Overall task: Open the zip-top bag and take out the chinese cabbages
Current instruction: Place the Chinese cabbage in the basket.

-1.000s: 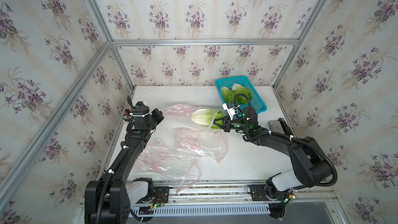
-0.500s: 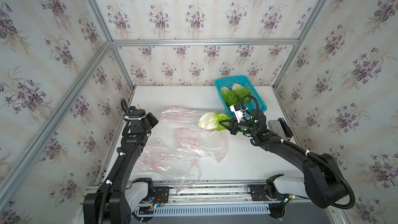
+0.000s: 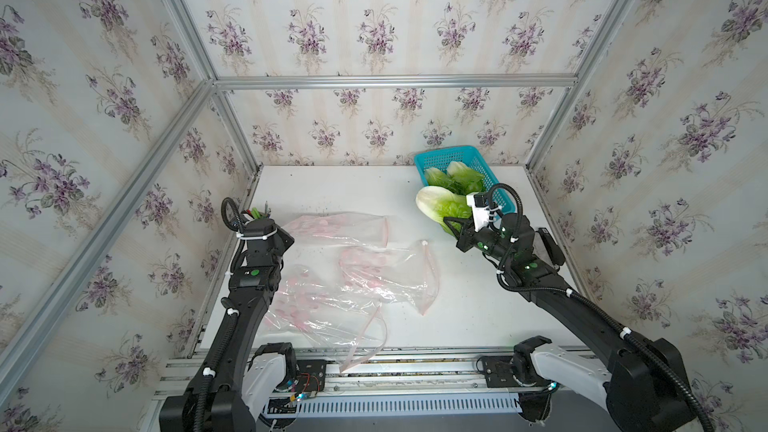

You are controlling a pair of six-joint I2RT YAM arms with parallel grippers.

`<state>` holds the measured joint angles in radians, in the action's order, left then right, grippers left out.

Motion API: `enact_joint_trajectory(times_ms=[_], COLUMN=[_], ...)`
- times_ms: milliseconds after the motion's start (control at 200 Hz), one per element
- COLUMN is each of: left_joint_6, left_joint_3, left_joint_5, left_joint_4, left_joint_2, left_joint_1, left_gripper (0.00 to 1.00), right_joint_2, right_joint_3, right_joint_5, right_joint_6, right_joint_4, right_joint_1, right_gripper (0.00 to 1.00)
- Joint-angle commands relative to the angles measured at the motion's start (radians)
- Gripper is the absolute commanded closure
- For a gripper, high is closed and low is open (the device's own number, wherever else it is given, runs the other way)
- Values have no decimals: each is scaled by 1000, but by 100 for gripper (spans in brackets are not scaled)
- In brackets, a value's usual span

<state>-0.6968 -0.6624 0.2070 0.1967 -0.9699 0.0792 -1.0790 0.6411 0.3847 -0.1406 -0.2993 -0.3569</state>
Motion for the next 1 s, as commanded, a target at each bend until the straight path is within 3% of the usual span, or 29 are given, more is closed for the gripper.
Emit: enact_joint_trajectory(times_ms=[0,45,130,185,290,525,615,994], left_joint_6=[10,13,7,6,0,13,31,151], left_joint_3=[-8,-10,-20,-31,-56,-70,-79,-59], left_joint_5=[-9,-17,-40,-77,-161,-248,-310,-493], left_joint_4=[0,0,-1,-2,0,3,4,32], left_joint_2=[-17,-22,-33,-40,-70,-74,-59,9], left_joint_1=[1,1,1,1,1,1,1,-10], left_gripper=[100,94,61,47,1,1,1,1], right_joint_2=[-12,-39,-98,-128,-183,-442,-525,-723], right_joint_3=[78,136,253,330,478,854,951,1135], right_joint_5=[-125,-146,-117,-131,-98,76,62,11], right_joint_6=[80,62,39,7,-14,29,40,93], right_joint_4=[99,170,294,363,519,998,1145,1327], right_joint_1=[13,35,80,102,166,314,320,306], right_gripper=[100,100,100,100,100,100,100,100])
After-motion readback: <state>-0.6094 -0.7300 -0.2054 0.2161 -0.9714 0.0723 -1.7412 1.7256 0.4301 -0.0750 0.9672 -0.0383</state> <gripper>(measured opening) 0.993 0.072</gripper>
